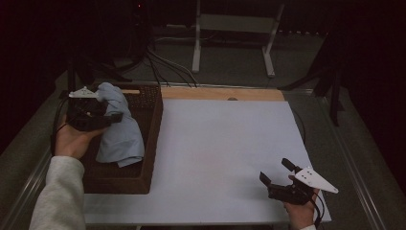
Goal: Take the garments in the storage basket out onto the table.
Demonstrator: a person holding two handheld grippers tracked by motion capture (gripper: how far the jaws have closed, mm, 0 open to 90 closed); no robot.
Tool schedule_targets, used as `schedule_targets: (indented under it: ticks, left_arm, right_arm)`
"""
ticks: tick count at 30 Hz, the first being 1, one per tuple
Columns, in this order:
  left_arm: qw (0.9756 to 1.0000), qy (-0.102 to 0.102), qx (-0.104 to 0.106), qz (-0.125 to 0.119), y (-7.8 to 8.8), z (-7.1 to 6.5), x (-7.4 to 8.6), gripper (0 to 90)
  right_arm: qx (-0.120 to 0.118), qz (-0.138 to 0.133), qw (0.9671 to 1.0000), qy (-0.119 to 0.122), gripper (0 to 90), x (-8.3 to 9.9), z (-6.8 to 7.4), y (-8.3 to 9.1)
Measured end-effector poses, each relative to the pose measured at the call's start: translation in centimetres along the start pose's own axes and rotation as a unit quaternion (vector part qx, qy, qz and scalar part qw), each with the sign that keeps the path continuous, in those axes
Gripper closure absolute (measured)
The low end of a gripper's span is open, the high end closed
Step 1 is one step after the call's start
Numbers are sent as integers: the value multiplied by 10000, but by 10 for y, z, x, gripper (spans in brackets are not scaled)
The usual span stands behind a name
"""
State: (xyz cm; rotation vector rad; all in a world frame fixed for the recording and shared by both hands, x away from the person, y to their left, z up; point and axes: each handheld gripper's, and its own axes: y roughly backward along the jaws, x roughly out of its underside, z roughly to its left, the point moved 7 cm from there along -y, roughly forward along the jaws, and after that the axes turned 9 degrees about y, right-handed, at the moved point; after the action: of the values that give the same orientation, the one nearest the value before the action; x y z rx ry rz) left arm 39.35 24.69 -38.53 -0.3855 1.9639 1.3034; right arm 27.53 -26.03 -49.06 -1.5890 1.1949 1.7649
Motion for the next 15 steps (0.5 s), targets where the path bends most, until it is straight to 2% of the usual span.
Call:
schedule_targets:
  ticks: [15]
  left_arm:
    - [10000,-63,52,-48,6,-4,-5,650]
  right_arm:
    - [0,-3,10000,0,19,0,0,0]
